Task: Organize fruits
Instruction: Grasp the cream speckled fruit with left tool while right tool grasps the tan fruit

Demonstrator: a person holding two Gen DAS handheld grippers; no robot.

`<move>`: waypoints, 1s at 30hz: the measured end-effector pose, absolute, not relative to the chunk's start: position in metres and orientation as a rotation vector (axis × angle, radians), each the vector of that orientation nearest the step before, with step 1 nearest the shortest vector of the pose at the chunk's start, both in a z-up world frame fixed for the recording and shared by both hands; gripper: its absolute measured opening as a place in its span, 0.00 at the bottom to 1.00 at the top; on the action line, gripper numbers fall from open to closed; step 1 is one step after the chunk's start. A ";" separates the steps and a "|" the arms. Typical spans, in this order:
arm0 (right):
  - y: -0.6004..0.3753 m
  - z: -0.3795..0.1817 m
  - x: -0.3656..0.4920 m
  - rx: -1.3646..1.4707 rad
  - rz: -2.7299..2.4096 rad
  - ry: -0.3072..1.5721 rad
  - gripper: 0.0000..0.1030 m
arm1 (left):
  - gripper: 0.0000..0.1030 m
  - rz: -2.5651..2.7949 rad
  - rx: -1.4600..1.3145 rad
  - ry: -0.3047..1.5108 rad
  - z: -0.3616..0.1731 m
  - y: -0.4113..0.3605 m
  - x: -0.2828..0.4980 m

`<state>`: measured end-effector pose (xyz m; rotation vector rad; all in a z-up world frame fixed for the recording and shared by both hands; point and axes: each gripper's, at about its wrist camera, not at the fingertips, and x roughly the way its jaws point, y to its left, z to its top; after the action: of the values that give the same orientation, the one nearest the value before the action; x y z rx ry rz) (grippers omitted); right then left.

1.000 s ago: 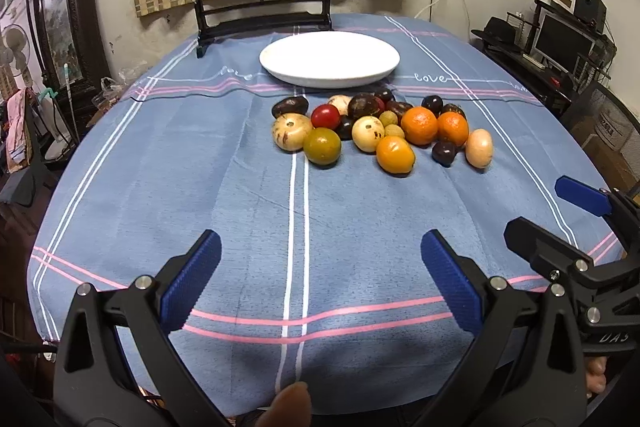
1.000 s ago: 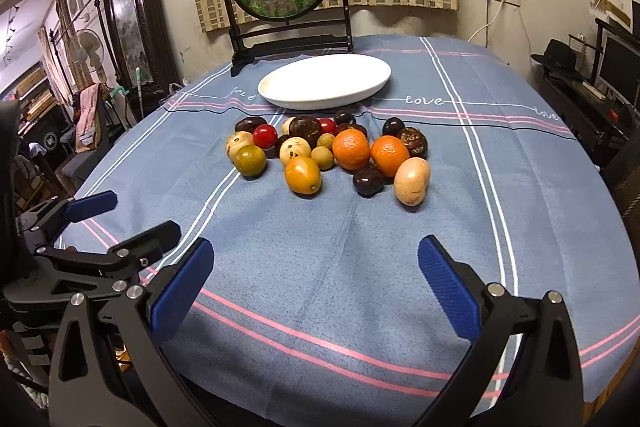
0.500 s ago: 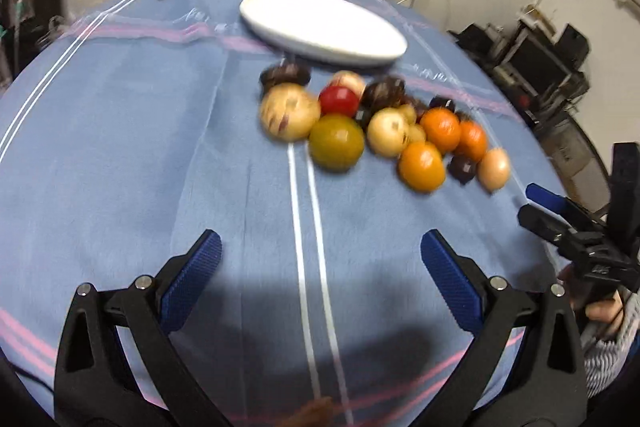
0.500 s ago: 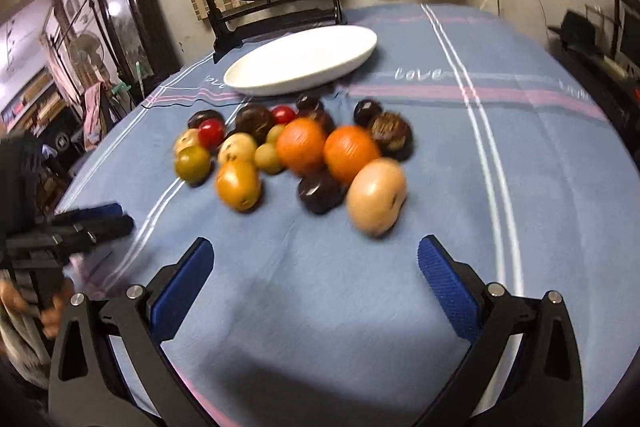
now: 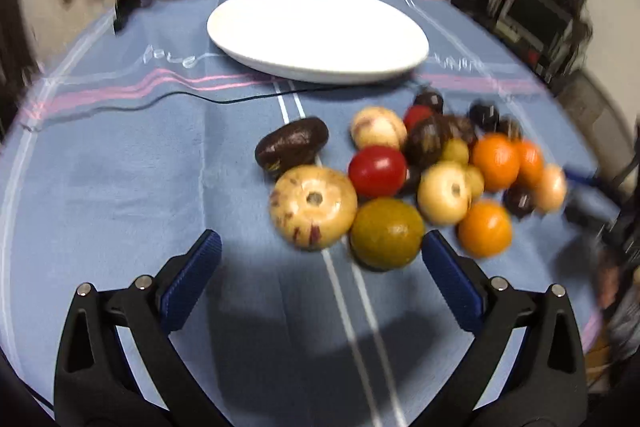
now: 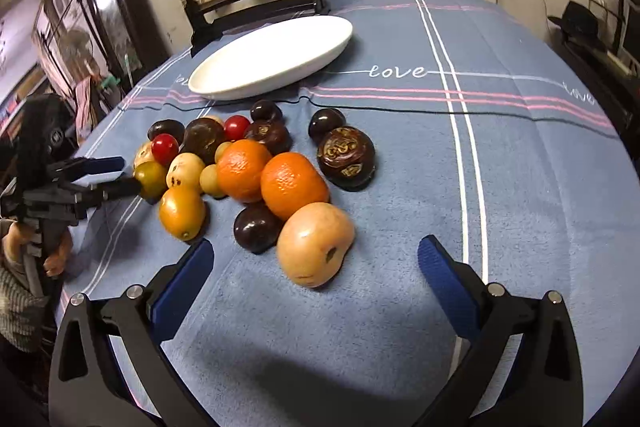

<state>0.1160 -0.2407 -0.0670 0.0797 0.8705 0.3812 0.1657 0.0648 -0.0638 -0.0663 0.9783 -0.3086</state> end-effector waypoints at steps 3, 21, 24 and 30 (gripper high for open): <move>-0.245 -0.072 0.119 0.116 0.386 0.896 0.99 | 0.98 -0.301 -0.120 0.973 -0.062 0.076 0.174; -0.262 -0.079 0.124 0.260 0.416 0.924 0.99 | 0.98 -0.214 -0.088 0.959 -0.064 0.093 0.185; -0.262 -0.079 0.123 0.261 0.416 0.924 0.99 | 0.98 -0.269 -0.046 0.949 -0.064 0.071 0.179; -0.263 -0.079 0.124 0.264 0.417 0.923 0.99 | 0.98 -0.227 0.032 0.971 -0.077 0.062 0.194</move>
<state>0.1236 -0.2630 -0.0791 0.2637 0.9231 0.4175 0.1944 0.0615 -0.0774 0.0322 0.9710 -0.2270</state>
